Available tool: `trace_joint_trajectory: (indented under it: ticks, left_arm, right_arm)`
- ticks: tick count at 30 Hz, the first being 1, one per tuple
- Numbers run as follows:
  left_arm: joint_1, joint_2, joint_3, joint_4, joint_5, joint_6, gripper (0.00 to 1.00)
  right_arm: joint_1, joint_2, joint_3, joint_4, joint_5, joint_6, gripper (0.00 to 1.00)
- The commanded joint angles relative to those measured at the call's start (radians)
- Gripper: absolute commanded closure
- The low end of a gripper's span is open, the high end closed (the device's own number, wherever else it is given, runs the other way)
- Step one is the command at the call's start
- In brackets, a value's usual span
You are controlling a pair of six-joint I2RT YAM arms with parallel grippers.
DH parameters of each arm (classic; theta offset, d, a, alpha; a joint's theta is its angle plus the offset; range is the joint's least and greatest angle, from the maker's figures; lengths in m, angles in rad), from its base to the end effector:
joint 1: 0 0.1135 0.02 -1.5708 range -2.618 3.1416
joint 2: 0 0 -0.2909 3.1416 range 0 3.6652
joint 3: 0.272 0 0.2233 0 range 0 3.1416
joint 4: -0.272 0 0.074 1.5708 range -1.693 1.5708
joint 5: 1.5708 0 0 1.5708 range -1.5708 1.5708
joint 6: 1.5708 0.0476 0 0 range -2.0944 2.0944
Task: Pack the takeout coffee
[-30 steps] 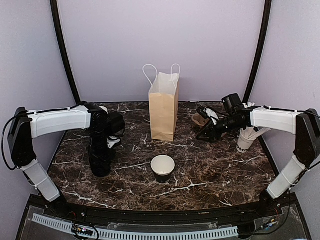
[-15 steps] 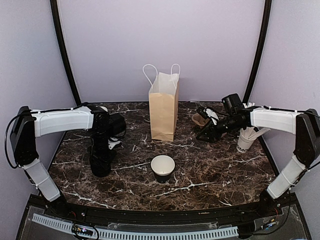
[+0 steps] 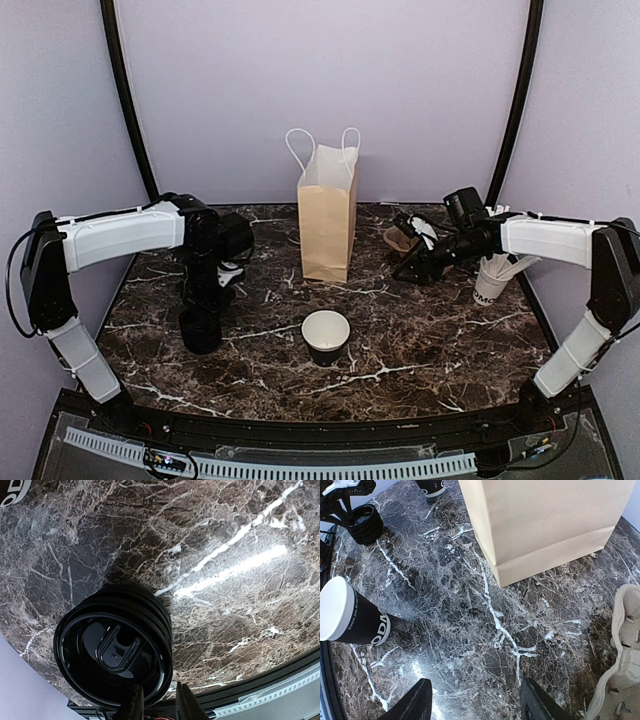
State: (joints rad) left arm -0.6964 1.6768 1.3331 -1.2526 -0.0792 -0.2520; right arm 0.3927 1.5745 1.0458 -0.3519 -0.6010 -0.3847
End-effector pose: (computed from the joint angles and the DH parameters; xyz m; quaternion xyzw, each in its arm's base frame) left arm 0.2099 -0.1706 0.2654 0.2207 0.9745 0.0410 0.0067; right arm 0.2753 0.1432 0.2604 -0.4333 0.7939 0.2798 0.3220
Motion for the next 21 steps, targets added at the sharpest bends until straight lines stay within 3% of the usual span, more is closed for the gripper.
trace_joint_trajectory:
  ticks: [1,4,8,21]
  left_arm:
    - [0.006,-0.032,0.024,-0.057,-0.003,-0.011,0.71]
    - [0.006,-0.03,0.001,-0.046,0.0,-0.009,0.6]
    - [0.006,-0.01,-0.032,-0.024,0.002,-0.009,0.56]
    - [0.02,0.03,-0.071,0.001,0.002,0.004,0.62]
  right_arm:
    - [0.006,-0.002,-0.007,0.008,0.004,-0.009,0.39]
    - [0.007,-0.002,-0.006,0.007,0.004,-0.009,0.39]
    - [0.007,-0.008,-0.006,0.007,0.003,-0.009,0.39]
    - [0.008,-0.012,-0.01,0.006,-0.001,-0.012,0.39]
